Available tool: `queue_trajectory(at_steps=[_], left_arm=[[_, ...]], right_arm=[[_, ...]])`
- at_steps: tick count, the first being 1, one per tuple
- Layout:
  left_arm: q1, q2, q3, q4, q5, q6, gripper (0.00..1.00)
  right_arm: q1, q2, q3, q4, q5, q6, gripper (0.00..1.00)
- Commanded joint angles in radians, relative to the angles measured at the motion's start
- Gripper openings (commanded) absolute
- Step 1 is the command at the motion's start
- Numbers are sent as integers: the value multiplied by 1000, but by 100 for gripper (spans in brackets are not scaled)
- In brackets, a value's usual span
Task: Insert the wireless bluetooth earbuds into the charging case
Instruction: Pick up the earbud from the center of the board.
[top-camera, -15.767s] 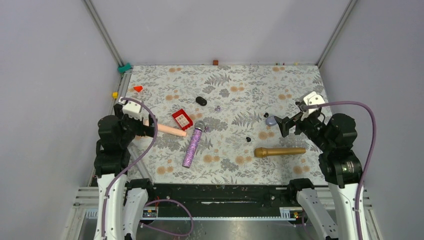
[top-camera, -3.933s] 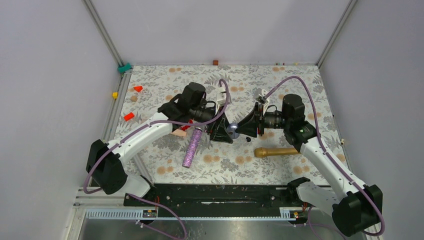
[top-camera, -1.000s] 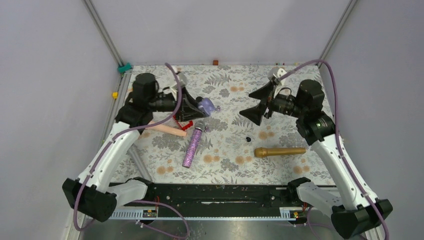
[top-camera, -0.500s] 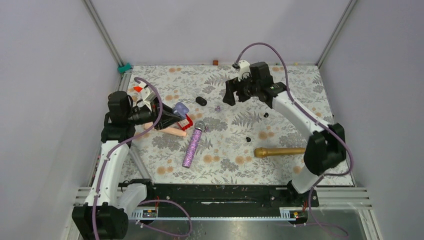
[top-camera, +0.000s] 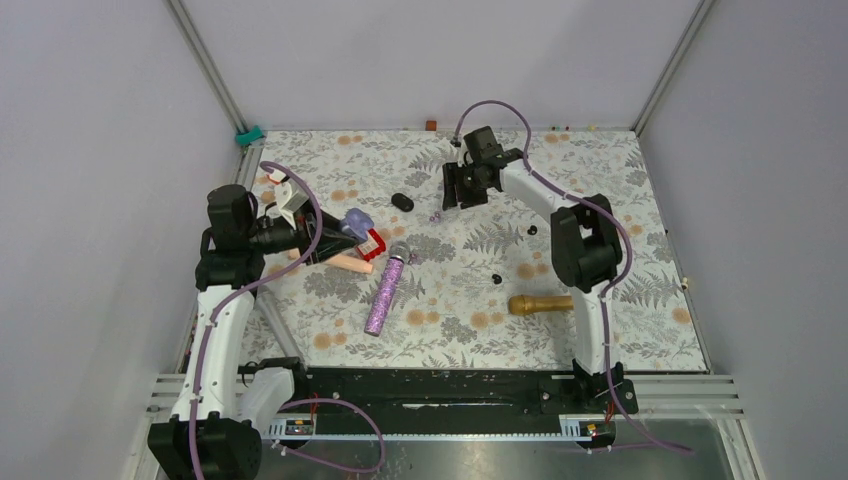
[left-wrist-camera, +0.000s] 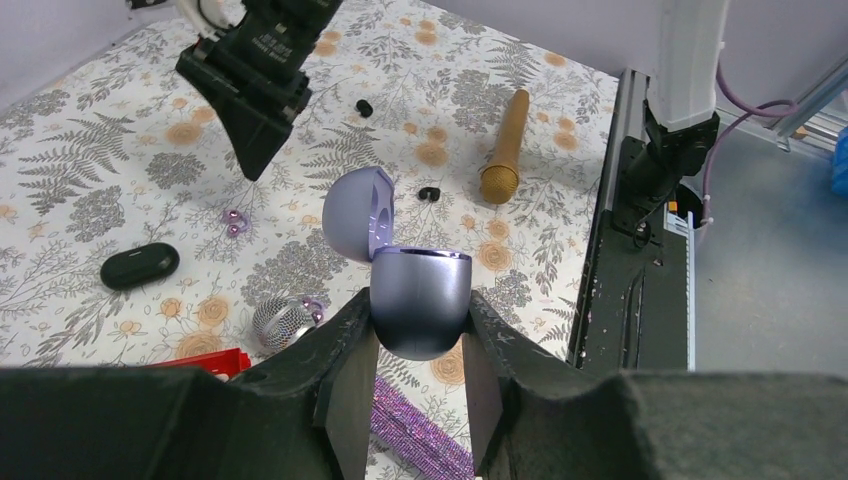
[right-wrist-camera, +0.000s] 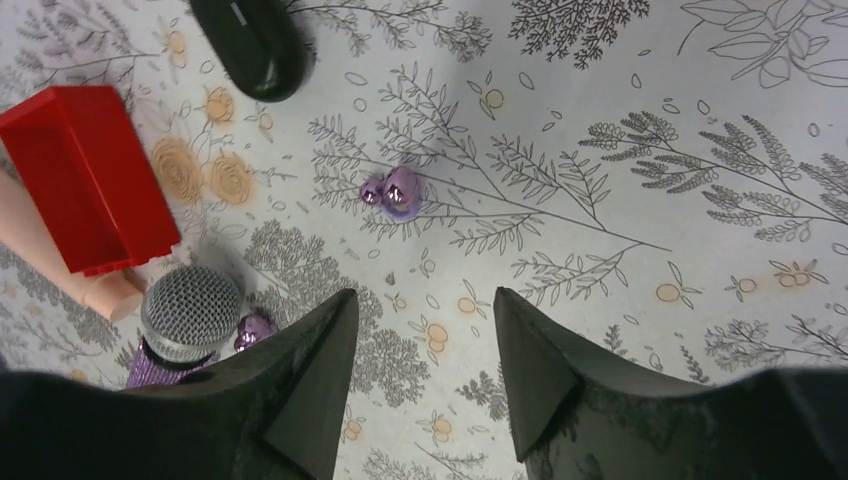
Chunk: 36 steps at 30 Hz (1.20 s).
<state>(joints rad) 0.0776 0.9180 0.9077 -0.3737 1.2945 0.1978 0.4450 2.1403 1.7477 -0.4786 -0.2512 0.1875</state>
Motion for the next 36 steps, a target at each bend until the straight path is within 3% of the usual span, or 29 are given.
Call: queue_trajectory(at_steps=[1,25,36], left_arm=[[4,-23,1,42,65,8,0],[4,-31,1,48,82,-6,0],[4,-37,2,48,86,-10,0]], right_arm=[[9,93,127,-57,19,50,57],[94,344,493,-263,153,-23,55],[116,376,554,-308,203,-21,44]])
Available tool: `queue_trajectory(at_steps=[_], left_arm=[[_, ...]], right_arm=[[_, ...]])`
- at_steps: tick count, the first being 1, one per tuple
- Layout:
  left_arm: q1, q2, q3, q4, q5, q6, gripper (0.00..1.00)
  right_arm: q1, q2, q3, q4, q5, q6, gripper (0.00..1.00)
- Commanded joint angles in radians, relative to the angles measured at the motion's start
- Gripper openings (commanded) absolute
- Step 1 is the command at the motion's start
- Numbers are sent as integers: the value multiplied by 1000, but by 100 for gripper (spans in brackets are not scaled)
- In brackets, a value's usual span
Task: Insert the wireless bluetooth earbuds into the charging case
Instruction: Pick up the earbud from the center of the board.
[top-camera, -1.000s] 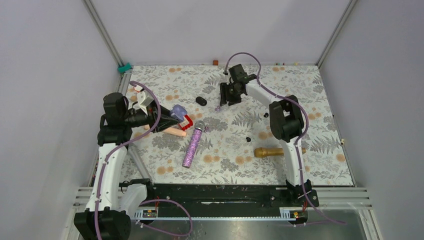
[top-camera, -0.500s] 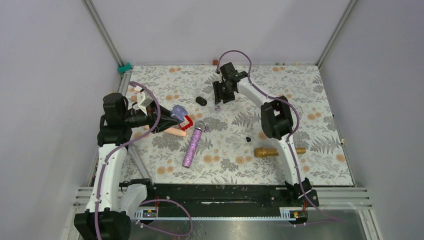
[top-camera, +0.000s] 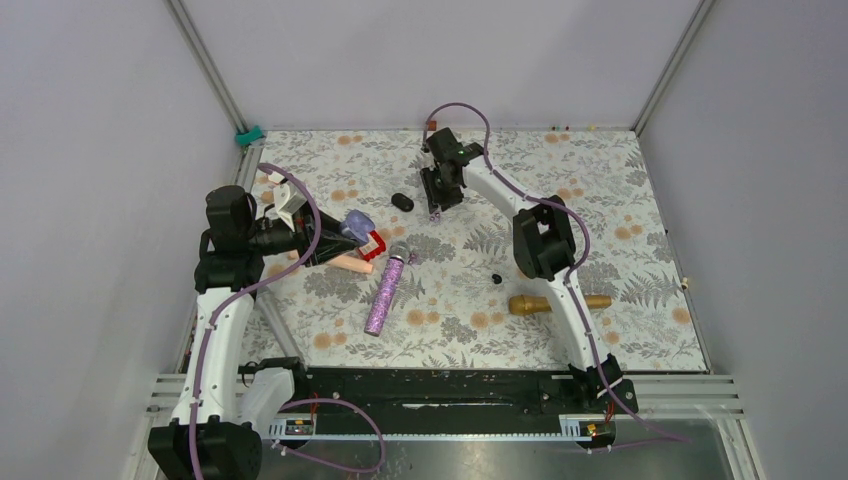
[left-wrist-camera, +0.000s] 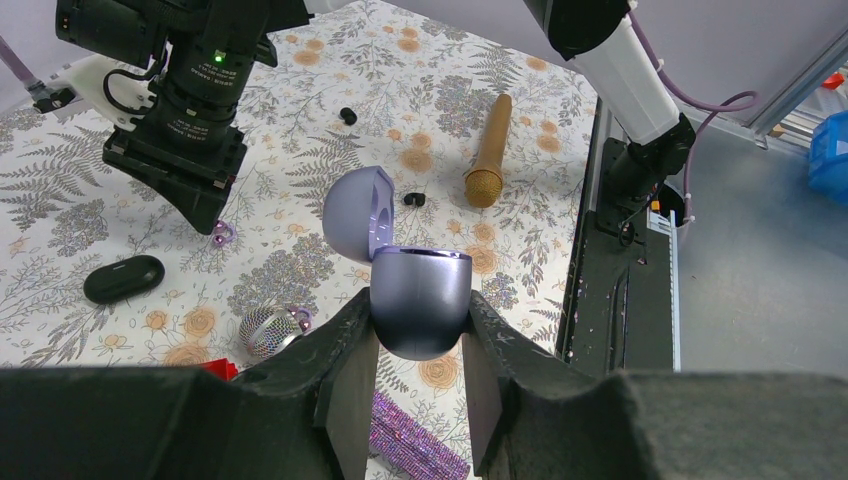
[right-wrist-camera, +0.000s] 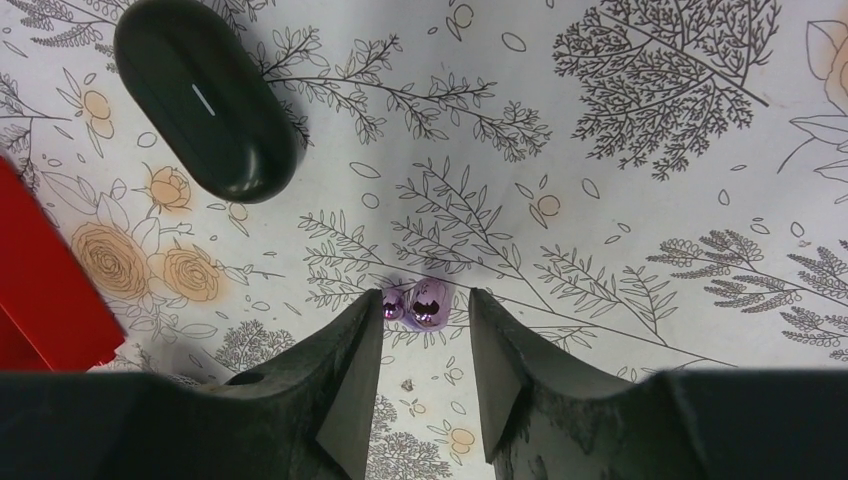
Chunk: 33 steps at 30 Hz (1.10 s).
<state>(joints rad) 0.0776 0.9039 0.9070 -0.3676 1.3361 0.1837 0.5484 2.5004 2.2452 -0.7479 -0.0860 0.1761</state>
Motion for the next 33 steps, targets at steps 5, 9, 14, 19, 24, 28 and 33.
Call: queue_trajectory(at_steps=[5,9,14,19,24,28,33], left_arm=[[5,-24,4,42,46,0,0],[5,-24,6,43,50,-3,0],[7,-26,9,40,51,-4,0],[10,-28,12,35,60,-3,0],[11,-29,13,28,60,1,0],[12,-33,17,11,62,17,0],[13,-35,16,10,66,19,0]], right_arm=[[15,28,67,-50,23,-8,42],[25,42,63,-54,13,2,42],[41,50,78,-49,11,9,42],[49,53,83,-50,20,6,34],[57,39,56,-50,13,-25,27],[65,4,0,-48,-47,-50,26],[84,-60,-95,-40,-114,-91,26]])
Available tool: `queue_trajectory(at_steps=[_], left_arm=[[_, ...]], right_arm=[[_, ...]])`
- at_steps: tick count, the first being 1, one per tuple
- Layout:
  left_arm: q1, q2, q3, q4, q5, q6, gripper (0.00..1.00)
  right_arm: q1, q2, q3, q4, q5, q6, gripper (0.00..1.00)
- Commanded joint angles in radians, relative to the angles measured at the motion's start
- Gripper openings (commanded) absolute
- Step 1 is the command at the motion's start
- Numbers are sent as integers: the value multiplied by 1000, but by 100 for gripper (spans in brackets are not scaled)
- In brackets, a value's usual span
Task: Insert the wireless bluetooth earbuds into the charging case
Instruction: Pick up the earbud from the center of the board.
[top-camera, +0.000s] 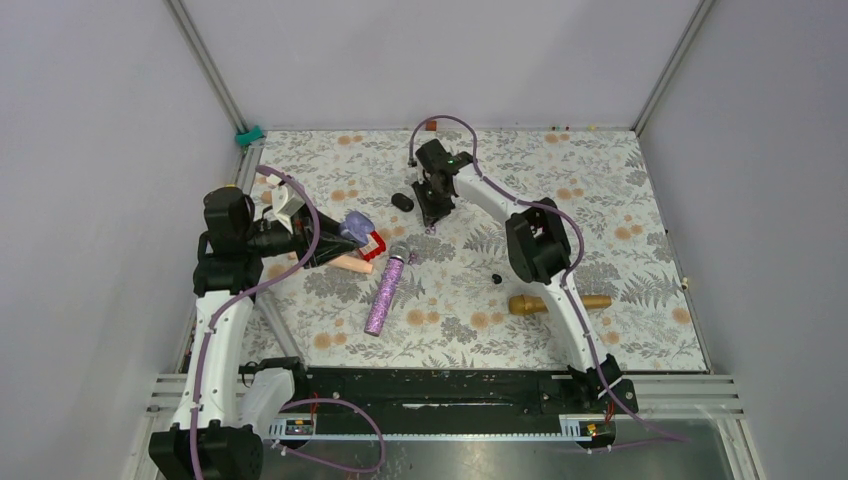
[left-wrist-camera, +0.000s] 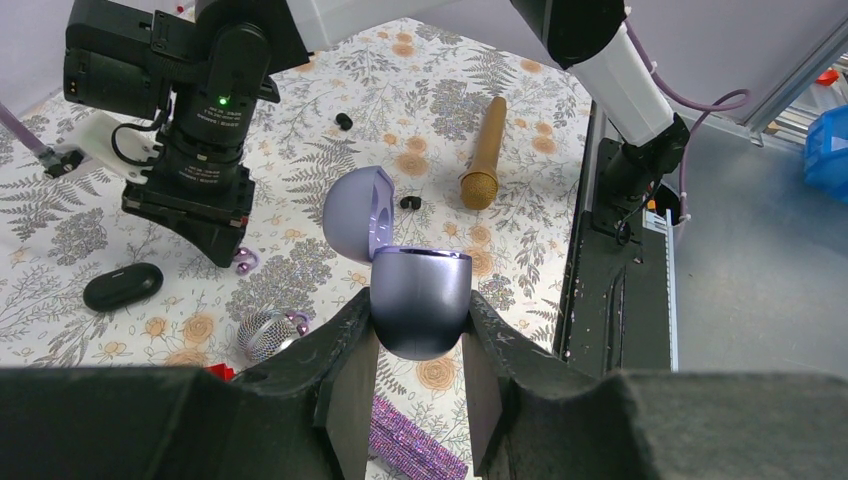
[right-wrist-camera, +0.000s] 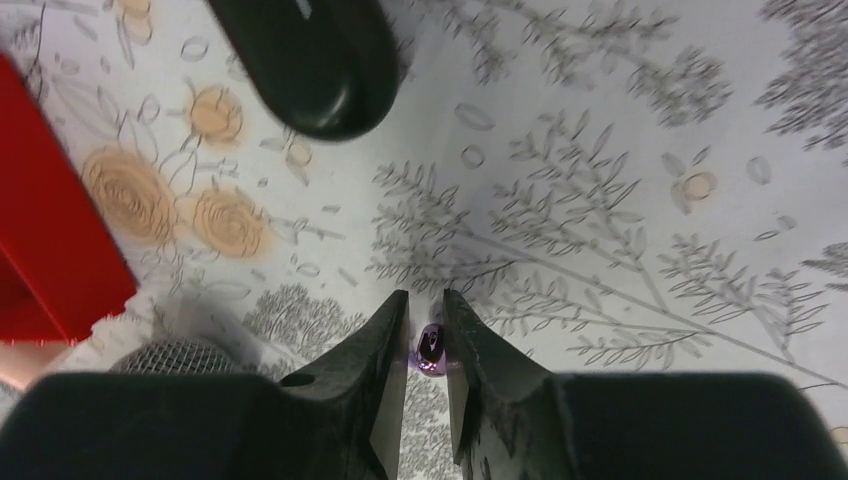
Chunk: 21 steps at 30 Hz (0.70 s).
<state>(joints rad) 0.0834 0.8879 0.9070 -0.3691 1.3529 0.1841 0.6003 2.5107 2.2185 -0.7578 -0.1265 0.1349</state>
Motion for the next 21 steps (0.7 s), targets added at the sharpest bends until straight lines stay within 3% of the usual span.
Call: queue_trajectory(at_steps=[1,11,16,21], left_arm=[[8,-22,16,13,49,19,0],[16,-42,15,12,71,16,0],[18,-47,15,12,80,15,0],[21,-54,14,11,87,15,0]], right_arm=[[38,-83,-87,-30,-73,-66,27],[100,-209,-285,-21,-18,-236,30],[105,-310,-365,74,71,-256,32],[105,-374,-401,110,72,-266,42]])
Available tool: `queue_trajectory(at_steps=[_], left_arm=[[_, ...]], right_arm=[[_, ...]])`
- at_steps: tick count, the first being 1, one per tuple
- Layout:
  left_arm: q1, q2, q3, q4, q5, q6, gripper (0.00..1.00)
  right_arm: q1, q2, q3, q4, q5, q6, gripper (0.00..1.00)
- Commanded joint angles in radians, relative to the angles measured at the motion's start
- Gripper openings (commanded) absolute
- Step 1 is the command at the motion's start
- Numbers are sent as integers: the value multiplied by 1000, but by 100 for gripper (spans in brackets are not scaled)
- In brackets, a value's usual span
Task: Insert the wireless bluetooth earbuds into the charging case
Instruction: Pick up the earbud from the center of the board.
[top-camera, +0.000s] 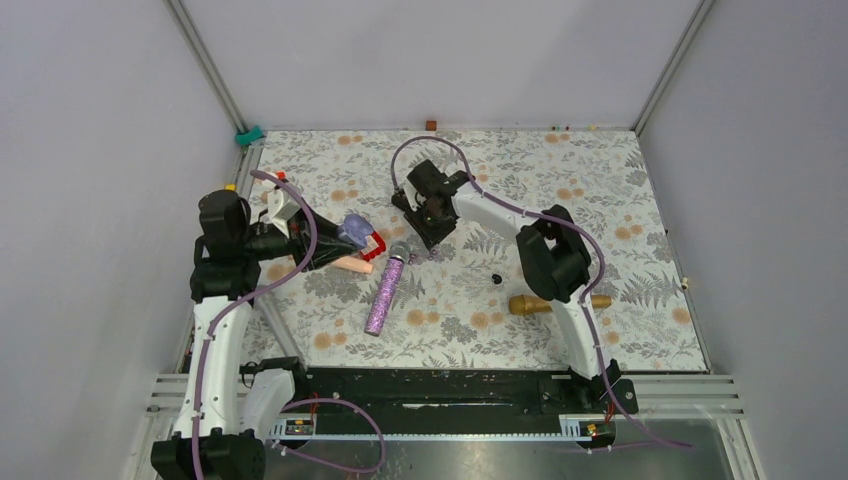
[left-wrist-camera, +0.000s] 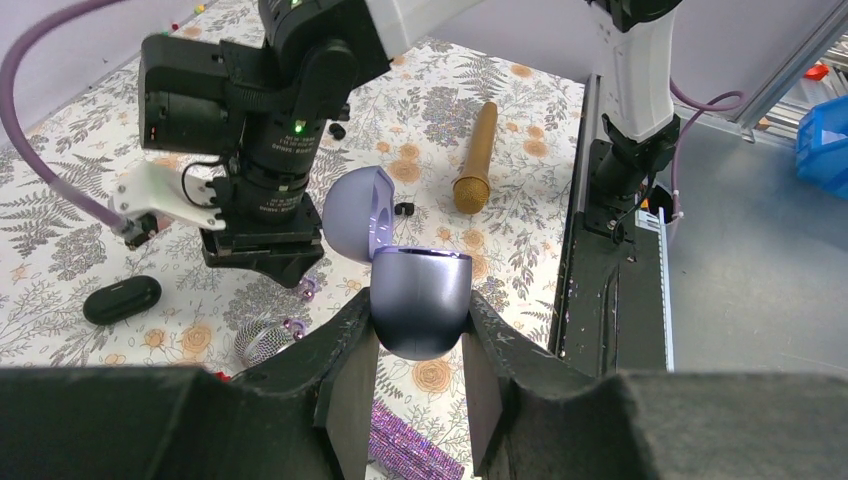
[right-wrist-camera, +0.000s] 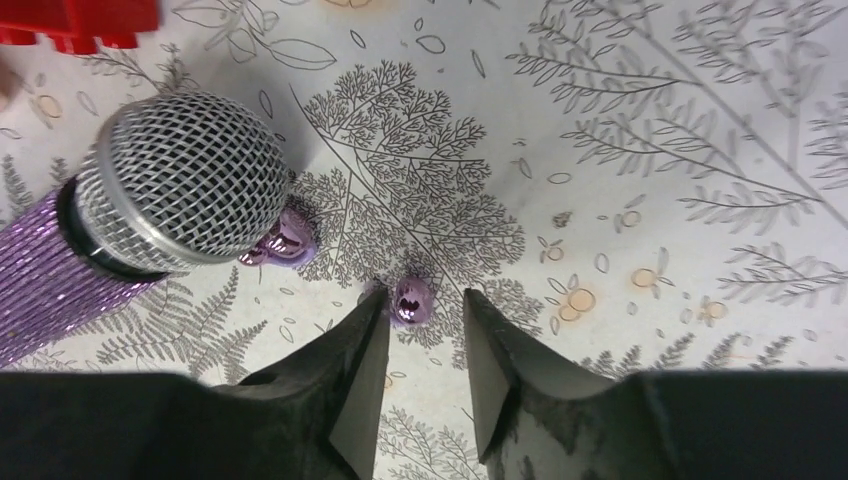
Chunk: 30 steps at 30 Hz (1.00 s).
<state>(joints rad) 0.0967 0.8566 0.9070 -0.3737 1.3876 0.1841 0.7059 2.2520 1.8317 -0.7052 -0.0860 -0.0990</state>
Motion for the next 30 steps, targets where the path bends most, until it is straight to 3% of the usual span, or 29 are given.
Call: queue_trajectory(at_steps=[1,9,12,16,22,26,30], left_arm=[[9,-25,15,16,53,14,0],[12,-27,13,17,59,17,0],[13,-27,12,16,59,18,0],[16,-30,13,16,61,18,0],[18,-26,12,17,65,18,0],[19,-25,12,16,69,18,0],[19,-25,13,16,71,18,0]], right_arm=[[-1,-127,-24,58,22,-32,44],[-1,-223,-173,127,-5,140,51],[1,-223,-214,160,12,203,63],[11,-188,-212,169,61,196,78],[16,-138,-179,153,129,198,87],[31,-88,-121,105,186,162,99],[40,-51,-81,84,245,135,100]])
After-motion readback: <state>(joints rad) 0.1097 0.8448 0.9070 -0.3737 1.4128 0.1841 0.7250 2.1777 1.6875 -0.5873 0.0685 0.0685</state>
